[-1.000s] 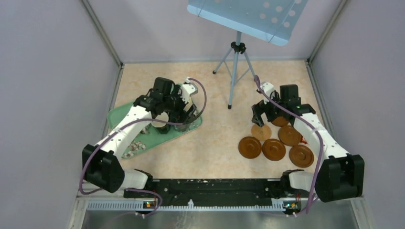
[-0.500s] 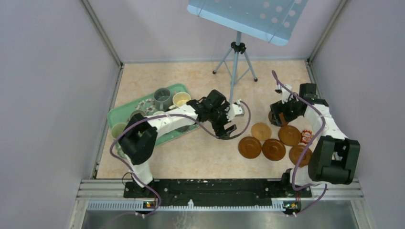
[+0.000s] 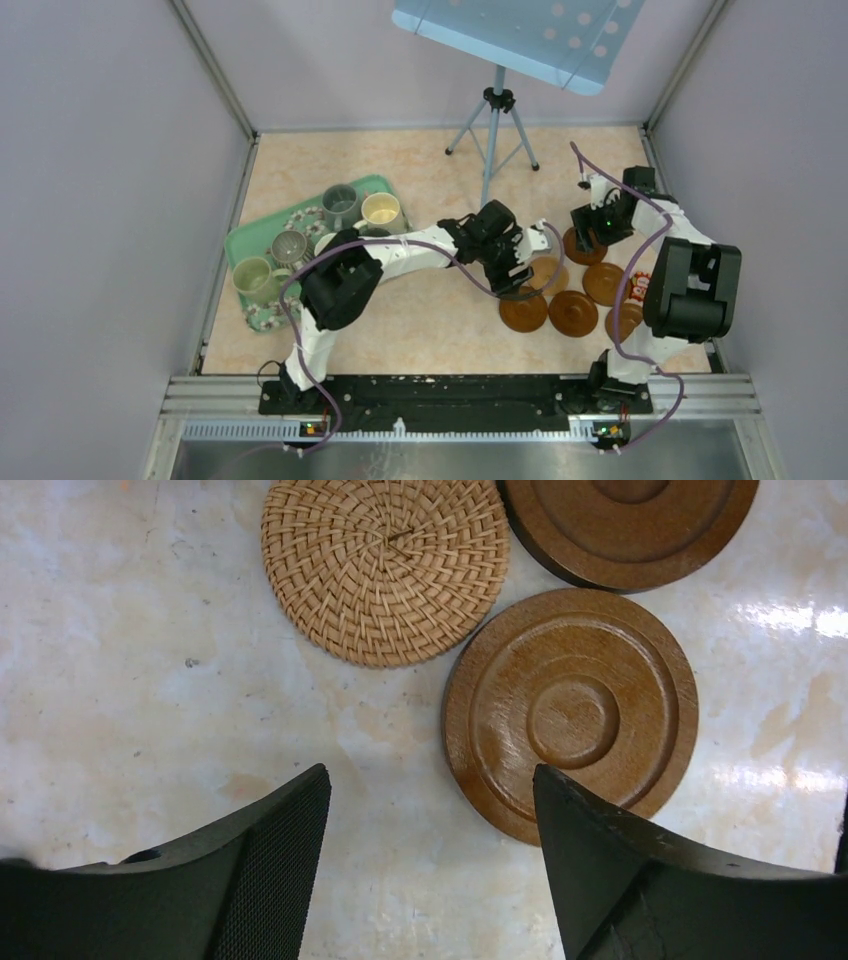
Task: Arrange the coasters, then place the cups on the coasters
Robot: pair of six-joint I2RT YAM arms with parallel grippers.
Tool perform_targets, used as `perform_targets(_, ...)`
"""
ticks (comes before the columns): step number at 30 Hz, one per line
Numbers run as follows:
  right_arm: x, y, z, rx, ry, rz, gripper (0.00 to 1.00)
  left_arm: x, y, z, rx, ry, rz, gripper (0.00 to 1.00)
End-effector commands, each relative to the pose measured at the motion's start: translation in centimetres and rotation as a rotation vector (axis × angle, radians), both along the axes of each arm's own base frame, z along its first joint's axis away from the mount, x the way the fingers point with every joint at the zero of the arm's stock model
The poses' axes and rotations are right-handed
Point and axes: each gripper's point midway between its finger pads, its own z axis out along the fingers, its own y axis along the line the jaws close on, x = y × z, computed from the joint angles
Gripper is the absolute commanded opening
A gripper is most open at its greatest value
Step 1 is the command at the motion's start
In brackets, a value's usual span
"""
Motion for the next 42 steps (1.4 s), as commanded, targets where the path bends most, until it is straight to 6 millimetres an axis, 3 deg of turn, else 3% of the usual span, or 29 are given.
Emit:
perform_targets(1,3.1,-1.5,0.7,-0.042,-0.064,-0.038,0.73,0.8,-2.6,0.8,-0.066,-0.021,0.005,0.79)
perform_targets(7,3.4,-1.2,-0.6,-0.023,-0.026,-0.022,0.68,1.3,-3.0,-0.8,-0.039,-0.03,0.021,0.76)
perform_targets(14,2.9,0.1,-1.9,0.033,0.014,0.012,0.54,1.0,-2.4,-1.9,-0.013,-0.028,0.009,0.7)
perform_targets(20,2.9,1.4,-2.6,0.025,0.021,0.044,0.49,0.5,0.3,-3.6,0.094,-0.032,0.011,0.58)
perform_targets(26,2.8,3.4,-3.4,0.033,0.04,0.088,0.45,-0.4,3.0,-3.8,0.123,-0.03,0.011,0.52)
perform_targets(29,2.9,4.8,-3.6,0.032,0.04,0.118,0.45,-0.3,4.2,-3.4,0.122,-0.021,0.031,0.53)
perform_targets(32,3.3,5.8,-3.4,0.056,0.035,0.126,0.45,-0.5,4.4,-2.5,0.087,-0.016,0.031,0.61)
perform_targets(40,3.9,7.7,-3.1,0.111,0.048,0.148,0.45,0.0,2.3,-0.9,0.026,-0.02,0.014,0.72)
perform_targets(42,3.8,9.2,-3.1,0.119,0.048,0.181,0.45,0.3,1.8,-1.1,0.026,-0.02,0.013,0.72)
